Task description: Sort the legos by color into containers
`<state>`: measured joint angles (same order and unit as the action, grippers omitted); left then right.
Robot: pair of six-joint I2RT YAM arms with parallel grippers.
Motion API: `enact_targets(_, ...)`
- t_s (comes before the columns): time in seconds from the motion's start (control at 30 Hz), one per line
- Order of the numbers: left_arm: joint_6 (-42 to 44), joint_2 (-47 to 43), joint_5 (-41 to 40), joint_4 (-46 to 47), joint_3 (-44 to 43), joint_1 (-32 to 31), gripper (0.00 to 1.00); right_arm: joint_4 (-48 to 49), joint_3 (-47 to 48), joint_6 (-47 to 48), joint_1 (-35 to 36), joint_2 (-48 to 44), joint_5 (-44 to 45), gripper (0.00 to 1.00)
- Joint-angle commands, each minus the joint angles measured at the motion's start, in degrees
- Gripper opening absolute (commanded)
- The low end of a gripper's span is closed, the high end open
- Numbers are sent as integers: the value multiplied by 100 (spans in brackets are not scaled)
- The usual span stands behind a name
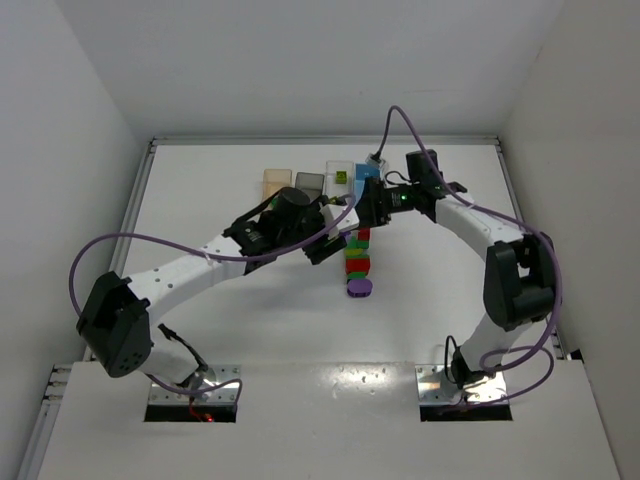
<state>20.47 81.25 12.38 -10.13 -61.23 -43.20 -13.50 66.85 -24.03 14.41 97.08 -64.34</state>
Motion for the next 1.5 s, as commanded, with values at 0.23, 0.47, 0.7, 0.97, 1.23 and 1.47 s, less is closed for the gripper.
enact_targets(0.23,-61,-215,27,266,41,-66,42,-4,408,276,132,189,132,35)
enact_targets(0.47,-235,-557,-324,266,506,-66,42,49,461,276,1,137,-43,9)
enact_targets(0.7,-412,-1032,-605,82,1007,259,42,49,566,276,-263,83,-149,3)
enact_targets(0.97,-456,-1481,-1088,-366,1184,1118,42,-257,1258,565,-168,346,420,3)
enact_targets(1.23,-1000,-1543,-1071,-490,648,2561,42,-451,3235,453,719,1866,2775,2)
enact_targets(1.47,-1300,-1428,-720,-604,481,3072,42,-505,4379,505,1143,3114,4200,2)
